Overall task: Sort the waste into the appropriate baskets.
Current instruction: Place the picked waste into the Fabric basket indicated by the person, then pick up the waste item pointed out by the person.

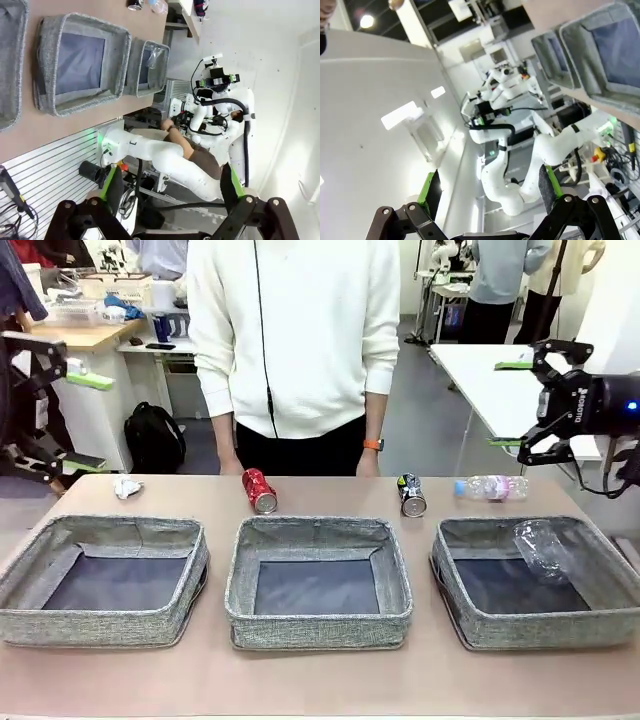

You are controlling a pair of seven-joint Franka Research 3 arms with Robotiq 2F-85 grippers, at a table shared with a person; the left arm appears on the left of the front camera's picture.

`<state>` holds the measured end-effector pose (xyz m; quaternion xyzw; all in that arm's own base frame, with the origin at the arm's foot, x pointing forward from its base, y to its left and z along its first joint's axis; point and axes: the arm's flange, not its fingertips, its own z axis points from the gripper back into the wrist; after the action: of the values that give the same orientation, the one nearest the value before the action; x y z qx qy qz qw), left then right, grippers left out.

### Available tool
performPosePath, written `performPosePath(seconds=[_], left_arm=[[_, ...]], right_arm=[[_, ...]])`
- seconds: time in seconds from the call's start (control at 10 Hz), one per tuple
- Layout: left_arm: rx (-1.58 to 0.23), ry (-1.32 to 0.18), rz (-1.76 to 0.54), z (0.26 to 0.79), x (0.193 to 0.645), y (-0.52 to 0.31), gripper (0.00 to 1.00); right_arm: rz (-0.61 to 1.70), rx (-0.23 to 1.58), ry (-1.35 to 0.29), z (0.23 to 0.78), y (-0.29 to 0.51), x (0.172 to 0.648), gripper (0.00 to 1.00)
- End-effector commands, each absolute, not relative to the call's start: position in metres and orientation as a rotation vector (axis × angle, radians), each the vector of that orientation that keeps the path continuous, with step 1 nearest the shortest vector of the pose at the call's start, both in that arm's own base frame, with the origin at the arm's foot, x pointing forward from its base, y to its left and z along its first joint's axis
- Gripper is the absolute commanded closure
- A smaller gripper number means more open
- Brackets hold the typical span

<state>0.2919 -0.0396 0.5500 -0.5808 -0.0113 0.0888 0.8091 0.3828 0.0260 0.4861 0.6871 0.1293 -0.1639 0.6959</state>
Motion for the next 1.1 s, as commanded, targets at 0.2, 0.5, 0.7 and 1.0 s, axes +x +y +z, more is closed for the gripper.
performPosePath(seconds=[0.2, 0.5, 0.7, 1.0], left_arm=[[-1.238, -0.008, 0.208, 0.5606, 0.3034, -0.0446, 0.0], [-1.238, -0.008, 0.208, 0.5606, 0.3034, -0.0446, 0.0], [-1.238, -0.008, 0.208, 0.5606, 0.3034, -0.0446, 0.0], [-1.238, -0.008, 0.208, 0.5606, 0.3034, -0.0446, 0.0]], right_arm=[[-0.339, 1.535, 0.289, 0.4824, 0.0325, 0.3846, 0.0], [-0.339, 1.535, 0.289, 0.4824, 0.0325, 0.3846, 0.0], [-0.339, 1.535, 0.289, 0.4824, 0.0325, 0.3846, 0.0], [-0.339, 1.535, 0.289, 0.4824, 0.0325, 0.3846, 0.0]])
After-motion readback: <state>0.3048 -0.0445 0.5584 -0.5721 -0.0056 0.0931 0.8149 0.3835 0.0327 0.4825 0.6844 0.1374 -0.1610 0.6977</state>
